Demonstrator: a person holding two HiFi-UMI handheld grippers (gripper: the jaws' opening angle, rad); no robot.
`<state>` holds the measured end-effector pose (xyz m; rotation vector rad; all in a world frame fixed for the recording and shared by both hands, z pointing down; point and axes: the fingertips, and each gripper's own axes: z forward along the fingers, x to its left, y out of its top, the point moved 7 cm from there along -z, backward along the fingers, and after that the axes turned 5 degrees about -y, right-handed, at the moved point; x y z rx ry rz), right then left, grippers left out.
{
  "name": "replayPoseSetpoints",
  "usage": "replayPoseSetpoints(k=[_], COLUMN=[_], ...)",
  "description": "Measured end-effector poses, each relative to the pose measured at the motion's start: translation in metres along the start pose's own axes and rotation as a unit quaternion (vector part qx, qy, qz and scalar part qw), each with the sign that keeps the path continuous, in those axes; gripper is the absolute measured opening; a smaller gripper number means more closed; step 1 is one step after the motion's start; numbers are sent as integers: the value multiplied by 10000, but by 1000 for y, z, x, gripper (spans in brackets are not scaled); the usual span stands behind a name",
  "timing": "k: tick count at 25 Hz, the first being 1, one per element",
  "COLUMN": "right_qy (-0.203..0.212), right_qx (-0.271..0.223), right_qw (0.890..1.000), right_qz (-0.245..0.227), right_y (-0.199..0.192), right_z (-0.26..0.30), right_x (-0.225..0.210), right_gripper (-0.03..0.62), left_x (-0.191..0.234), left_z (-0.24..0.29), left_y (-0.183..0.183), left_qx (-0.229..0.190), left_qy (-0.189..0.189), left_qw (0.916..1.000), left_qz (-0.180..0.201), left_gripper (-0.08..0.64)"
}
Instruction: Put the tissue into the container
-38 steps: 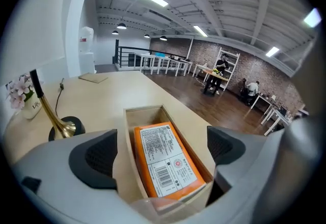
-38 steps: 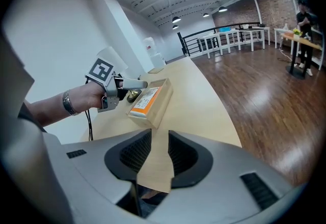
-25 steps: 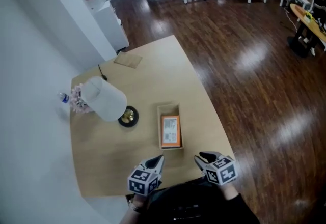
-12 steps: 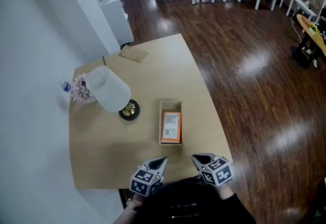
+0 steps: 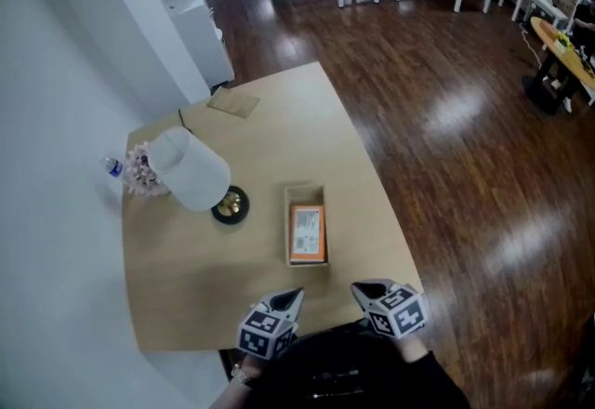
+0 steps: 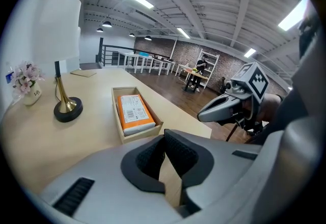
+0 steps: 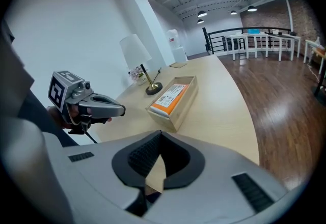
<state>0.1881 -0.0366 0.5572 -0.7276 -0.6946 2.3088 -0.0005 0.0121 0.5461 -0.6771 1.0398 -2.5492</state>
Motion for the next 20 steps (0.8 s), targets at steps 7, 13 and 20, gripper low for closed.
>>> replayPoseSetpoints(k=[7,13,20], right_qy=[65,103,73], right_qx=[-12,-11,-29], right_qw=[10000,9999,10000], right_qz=[-1,20,-1], right_y=[-2,-2,-1], right_z=[3,2,2], right_x=[2,5,7], right_gripper=[0,0,0], left_x=[0,1,2], left_z=[1,-2,-4], left_y=[-1,-1,-2], left_qx=[59,82,80], left_qy=[-27,1,8], left_qw=[10000,10000,10000], left_qz=[39,30,57], left_gripper=[0,0,0])
